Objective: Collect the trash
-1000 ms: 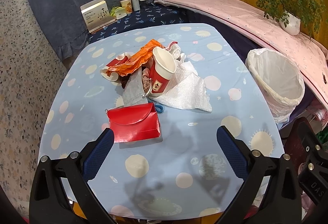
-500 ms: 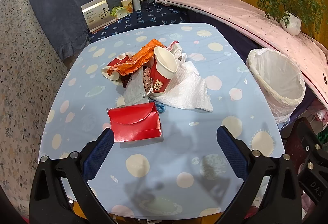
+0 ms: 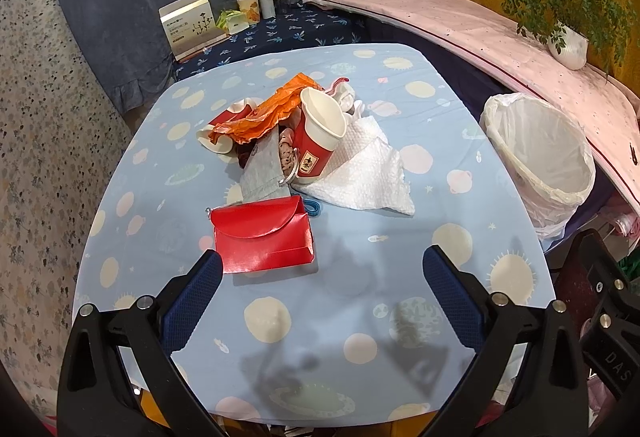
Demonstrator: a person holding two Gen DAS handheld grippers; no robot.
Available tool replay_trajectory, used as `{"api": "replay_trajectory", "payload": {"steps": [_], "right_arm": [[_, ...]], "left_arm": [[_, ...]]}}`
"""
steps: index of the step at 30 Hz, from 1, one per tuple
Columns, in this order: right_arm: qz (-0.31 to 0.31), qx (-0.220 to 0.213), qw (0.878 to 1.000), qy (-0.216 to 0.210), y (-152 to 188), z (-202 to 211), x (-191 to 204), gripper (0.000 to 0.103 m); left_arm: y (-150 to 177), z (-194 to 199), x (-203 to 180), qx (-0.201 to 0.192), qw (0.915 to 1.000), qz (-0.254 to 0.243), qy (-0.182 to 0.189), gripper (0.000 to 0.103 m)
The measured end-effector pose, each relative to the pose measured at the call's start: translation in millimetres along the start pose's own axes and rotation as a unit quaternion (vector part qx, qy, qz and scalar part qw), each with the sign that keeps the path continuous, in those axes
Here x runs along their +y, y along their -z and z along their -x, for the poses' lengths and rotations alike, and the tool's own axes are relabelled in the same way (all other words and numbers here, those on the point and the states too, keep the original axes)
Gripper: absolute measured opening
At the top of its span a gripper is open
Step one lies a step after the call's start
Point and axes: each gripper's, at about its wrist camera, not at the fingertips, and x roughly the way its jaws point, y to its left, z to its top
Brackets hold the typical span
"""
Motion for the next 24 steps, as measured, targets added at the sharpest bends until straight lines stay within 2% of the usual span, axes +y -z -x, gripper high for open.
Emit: {"api": "replay_trajectory", "payload": {"steps": [24], "right_arm": [[-0.001, -0.002, 1.0, 0.005, 1.2, 1.1, -3.4, 0.096]], "left_arm": [[5.0, 1.1, -1.9, 0.002, 1.0, 0.001, 0.002, 0.096]]}}
